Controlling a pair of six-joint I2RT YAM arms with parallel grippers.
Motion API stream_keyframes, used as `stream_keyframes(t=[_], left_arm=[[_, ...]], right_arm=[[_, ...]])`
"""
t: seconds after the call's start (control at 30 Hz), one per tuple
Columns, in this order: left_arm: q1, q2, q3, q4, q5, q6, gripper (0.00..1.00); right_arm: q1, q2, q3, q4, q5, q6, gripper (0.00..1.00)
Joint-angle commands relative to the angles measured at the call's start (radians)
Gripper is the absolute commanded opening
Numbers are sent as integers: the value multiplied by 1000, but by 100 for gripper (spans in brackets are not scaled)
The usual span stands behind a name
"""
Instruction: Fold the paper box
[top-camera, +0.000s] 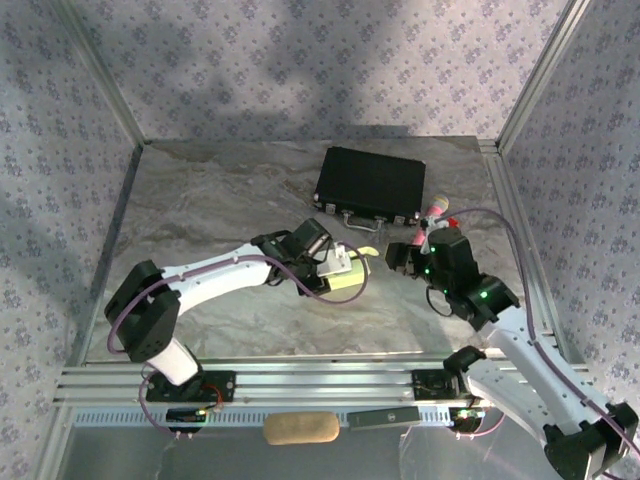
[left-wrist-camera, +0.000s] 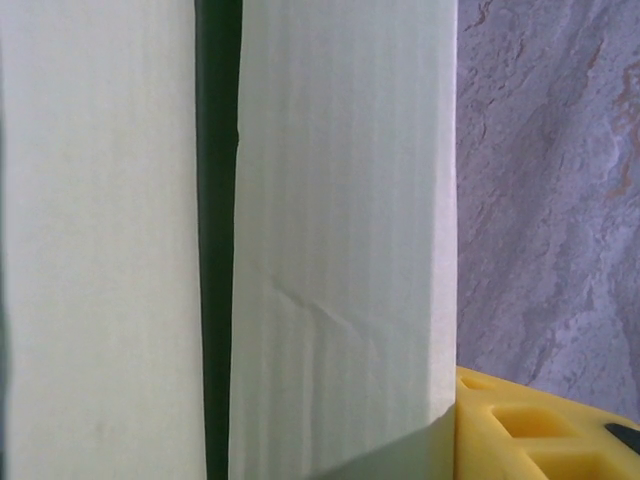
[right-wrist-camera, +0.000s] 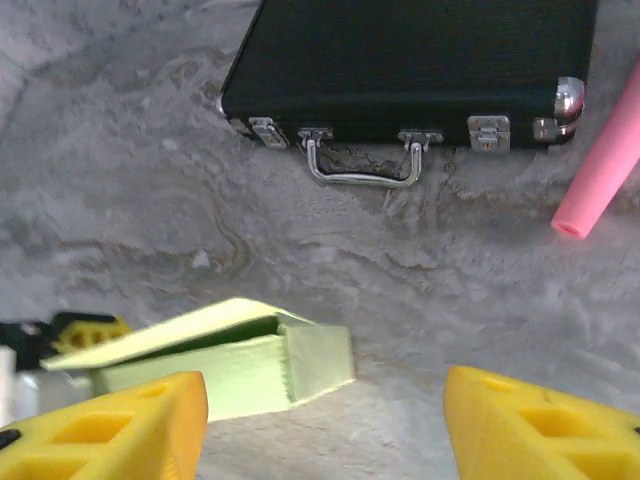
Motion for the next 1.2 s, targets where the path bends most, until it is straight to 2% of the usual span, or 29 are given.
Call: stream_keyframes(t=[0.0, 0.07, 0.23, 0.57, 0.73, 1.17], left_arm=[[32, -56, 3, -52, 90, 50, 51], [49, -61, 5, -73, 115, 68, 49], [73, -60, 21, -112, 156, 99, 48], [90, -49, 13, -125, 178, 117, 48], [90, -50, 11, -123, 176, 118, 48], [91, -50, 12, -119, 168, 110, 48]], right_arm=[[6, 30, 14, 79, -37, -204, 55], [8, 73, 28, 96, -91, -266, 50], [10, 197, 68, 107, -172, -371, 48], [76, 396, 161, 64, -212, -465, 43], [82, 424, 157, 68, -175, -469, 43], [99, 441, 170, 40, -177, -457, 24]])
